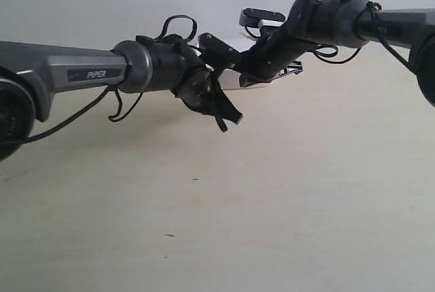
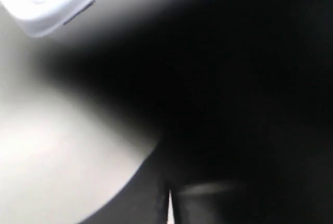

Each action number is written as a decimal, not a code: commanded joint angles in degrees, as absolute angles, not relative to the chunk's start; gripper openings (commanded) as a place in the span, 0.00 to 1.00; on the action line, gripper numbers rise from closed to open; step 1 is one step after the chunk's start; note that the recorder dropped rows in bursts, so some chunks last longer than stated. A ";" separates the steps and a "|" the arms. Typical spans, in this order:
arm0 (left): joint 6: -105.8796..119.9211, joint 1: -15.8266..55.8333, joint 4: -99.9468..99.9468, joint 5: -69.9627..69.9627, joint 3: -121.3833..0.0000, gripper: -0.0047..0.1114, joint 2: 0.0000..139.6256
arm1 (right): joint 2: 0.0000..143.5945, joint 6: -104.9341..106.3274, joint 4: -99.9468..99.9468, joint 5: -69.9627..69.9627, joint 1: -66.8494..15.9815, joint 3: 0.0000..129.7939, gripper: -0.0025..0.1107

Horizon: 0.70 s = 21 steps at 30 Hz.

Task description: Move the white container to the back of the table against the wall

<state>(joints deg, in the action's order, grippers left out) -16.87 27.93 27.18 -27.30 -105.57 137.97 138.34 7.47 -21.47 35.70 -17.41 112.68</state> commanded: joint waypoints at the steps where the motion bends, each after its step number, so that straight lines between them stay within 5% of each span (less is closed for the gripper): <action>1: -20.29 28.49 27.11 -20.04 -93.96 0.04 130.48 | 134.44 4.22 -16.37 41.98 -17.02 112.89 0.02; 10: -24.85 28.49 27.23 -6.94 -72.02 0.04 105.83 | 118.55 0.98 -11.80 36.45 -17.34 93.90 0.02; 21: -27.16 28.49 26.52 13.39 -39.52 0.04 70.45 | 73.93 0.86 -13.10 13.89 -17.34 50.28 0.02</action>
